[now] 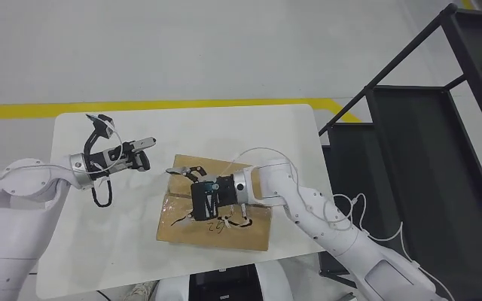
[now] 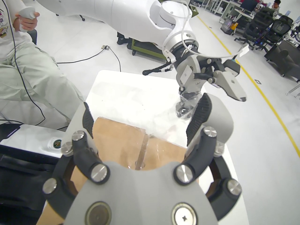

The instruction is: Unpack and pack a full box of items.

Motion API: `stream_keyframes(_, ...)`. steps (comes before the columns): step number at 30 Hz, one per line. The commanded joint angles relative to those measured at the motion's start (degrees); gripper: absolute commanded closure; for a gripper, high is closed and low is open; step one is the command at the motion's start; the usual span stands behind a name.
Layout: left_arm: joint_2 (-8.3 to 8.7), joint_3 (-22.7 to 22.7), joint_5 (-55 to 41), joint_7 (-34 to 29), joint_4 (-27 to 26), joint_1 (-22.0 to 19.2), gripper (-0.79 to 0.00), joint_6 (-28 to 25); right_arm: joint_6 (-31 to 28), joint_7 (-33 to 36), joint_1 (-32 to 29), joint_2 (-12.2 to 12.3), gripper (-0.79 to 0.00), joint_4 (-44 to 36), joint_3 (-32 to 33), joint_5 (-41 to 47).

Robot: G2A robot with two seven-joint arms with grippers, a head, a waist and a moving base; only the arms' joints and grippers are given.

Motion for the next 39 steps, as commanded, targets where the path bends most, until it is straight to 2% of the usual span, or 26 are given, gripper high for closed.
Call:
stream_keyframes(1,-0.02,-0.55,1.33,3.44,0.05,0.44,-0.785,-0.12,0.32,1.93,-0.07,0.07,-0.785,0.22,0.37,0.92)
stream_keyframes(5,-0.04,-1.64,3.29,8.73,-0.91,2.08,-0.785,-0.16,1.42,6.76,-0.41,0.20,-0.785,-0.51,0.53,1.36)
stream_keyframes(10,0.16,-5.21,3.80,15.16,-2.40,5.51,-0.785,-0.64,1.80,12.84,-0.37,0.20,-0.785,-2.19,-0.43,1.15)
stream_keyframes(16,0.59,-10.78,1.69,17.48,-4.96,10.83,-0.785,-1.50,3.60,20.78,1.72,-0.81,-0.785,-1.93,-4.10,3.23)
stream_keyframes(18,0.63,-11.24,1.57,17.33,-5.32,11.37,-0.785,-1.58,4.30,22.13,2.84,-1.36,-0.785,-1.01,-5.59,4.32)
stream_keyframes(30,0.63,-11.24,1.57,17.33,-5.32,11.37,-0.785,-1.58,7.27,25.25,6.42,-3.43,-0.785,5.43,-10.01,7.05)
stream_keyframes(39,0.29,-11.17,1.69,18.46,-6.26,11.99,-0.785,-1.24,2.57,23.33,6.65,-3.35,-0.785,4.80,-10.34,7.26)
